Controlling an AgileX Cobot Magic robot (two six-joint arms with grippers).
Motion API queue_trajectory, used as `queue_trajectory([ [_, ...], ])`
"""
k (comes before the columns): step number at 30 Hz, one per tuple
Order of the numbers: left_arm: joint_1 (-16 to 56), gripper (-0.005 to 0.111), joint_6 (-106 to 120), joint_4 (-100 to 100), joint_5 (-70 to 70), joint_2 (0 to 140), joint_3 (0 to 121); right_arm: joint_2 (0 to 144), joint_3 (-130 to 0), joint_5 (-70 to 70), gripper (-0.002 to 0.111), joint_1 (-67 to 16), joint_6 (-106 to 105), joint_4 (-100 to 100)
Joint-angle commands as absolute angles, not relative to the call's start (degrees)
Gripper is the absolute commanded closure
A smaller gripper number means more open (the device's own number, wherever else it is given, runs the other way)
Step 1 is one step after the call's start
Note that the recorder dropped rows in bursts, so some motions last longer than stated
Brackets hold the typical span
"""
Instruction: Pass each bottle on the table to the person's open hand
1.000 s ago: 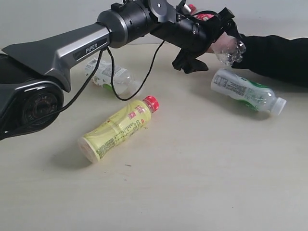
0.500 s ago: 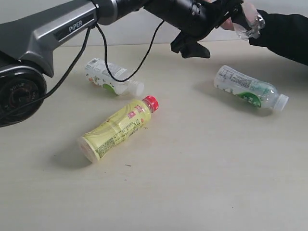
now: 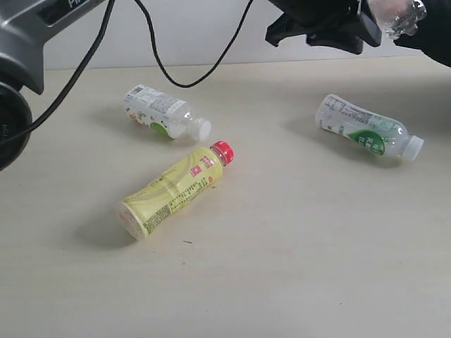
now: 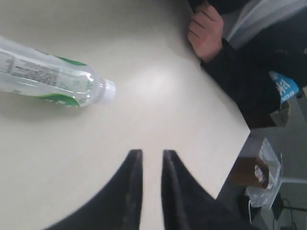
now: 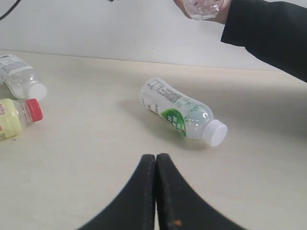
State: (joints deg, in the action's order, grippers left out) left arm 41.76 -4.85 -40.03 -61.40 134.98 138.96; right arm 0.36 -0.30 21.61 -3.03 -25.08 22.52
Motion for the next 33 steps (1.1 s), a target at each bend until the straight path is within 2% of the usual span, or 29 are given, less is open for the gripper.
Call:
queue_trajectory([
  [1,43.9,0.104,0.0,-39.1,-65.0,131.5,139.2,0.0,0.0,21.3,0.108,-2.7,-25.4,22.4],
  [8,49.9,0.105,5.6,-30.2,-67.8,125.5,139.2,0.0,0.0,21.3,0.108,-2.7,-25.4,22.4],
  [15,61.5,0.105,2.7,-7.4,-70.0,117.0,139.2,0.0,0.0,21.3,0.108,-2.7,-25.4,22.4],
  [25,76.6,0.105,2.0,1.1,-70.0,105.7,139.2,0.0,0.0,21.3,0.108,-2.7,-25.4,22.4],
  [33,85.3,0.105,-3.9,11.9,-70.0,93.0,131.5,0.0,0.0,21.3,0.108,-2.7,-25.4,22.4],
])
